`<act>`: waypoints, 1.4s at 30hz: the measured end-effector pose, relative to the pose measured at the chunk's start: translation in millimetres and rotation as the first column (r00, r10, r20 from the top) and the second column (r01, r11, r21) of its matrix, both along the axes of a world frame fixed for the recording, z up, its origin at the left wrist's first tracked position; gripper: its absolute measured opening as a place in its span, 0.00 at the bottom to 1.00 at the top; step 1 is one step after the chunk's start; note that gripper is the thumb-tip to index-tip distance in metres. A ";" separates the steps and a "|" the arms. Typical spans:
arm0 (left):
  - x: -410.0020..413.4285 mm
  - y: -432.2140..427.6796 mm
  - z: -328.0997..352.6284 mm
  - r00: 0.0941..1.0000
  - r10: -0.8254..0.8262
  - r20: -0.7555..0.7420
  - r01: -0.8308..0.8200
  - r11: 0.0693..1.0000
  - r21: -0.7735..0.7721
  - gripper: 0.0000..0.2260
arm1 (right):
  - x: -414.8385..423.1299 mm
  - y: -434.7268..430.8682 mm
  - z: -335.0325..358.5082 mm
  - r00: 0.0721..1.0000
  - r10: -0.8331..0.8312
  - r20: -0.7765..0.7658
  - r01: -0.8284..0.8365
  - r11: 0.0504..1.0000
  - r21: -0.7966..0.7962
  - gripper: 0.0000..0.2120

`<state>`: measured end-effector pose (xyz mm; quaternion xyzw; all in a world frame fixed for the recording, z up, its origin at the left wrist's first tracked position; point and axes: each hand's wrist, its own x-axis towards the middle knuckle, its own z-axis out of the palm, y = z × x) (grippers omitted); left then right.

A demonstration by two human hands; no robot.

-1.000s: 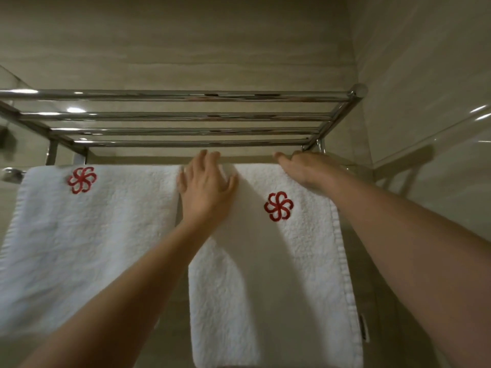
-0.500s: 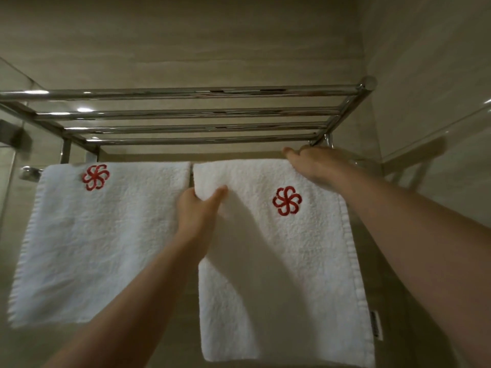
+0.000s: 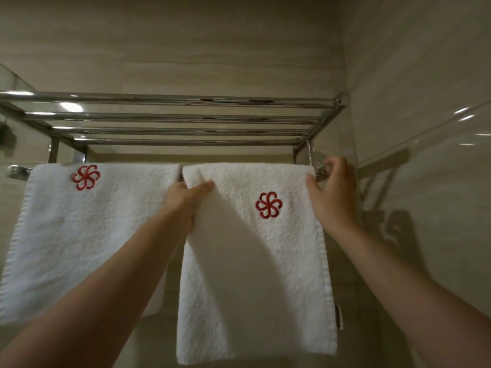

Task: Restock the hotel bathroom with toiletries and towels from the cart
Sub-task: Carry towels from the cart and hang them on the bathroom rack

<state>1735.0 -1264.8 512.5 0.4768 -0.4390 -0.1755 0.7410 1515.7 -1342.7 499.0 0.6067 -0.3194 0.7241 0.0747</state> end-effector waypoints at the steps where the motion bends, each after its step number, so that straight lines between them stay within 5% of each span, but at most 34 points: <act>1: -0.1 0.2 -0.7 1.000 0.000 0.002 0.000 1.000 0.004 0.19 | -2.2 -2.9 -3.8 0.994 0.100 0.045 -0.104 0.988 0.115 0.18; 3: 0.0 0.5 -1.0 1.000 0.004 0.007 -0.004 1.000 0.004 0.19 | -5.6 -5.6 -7.7 0.966 0.251 0.066 -0.260 0.931 0.258 0.20; 7: 2.4 5.5 -2.0 0.989 0.115 0.093 -0.111 0.992 -0.052 0.13 | -4.6 -3.2 -1.9 0.919 0.393 0.018 -0.388 0.897 0.213 0.22; 12: 15.9 10.5 12.5 0.879 0.383 0.283 -0.317 0.914 -0.252 0.09 | -4.0 -5.4 32.1 0.980 0.151 -0.131 -0.130 0.979 0.154 0.10; 16: 26.6 4.3 48.5 0.692 0.597 0.406 -0.539 0.801 -0.260 0.11 | 3.9 -9.4 62.5 0.983 -0.005 -0.183 0.028 0.992 0.125 0.08; 21: 26.4 -8.3 52.3 0.456 0.650 0.607 -0.698 0.685 -0.209 0.16 | 15.1 -10.0 55.9 0.975 -0.135 -0.176 0.158 0.979 0.128 0.11; 27: 29.5 -18.2 25.5 0.142 0.650 0.747 -0.619 0.647 -0.445 0.14 | 13.2 -15.2 28.8 0.911 -0.347 -0.223 0.346 0.937 -0.048 0.13; 42: 25.0 -18.5 4.6 0.046 0.606 0.794 -0.619 0.641 -0.454 0.21 | 7.3 -11.7 14.6 0.891 -0.366 -0.267 0.367 0.929 -0.048 0.15</act>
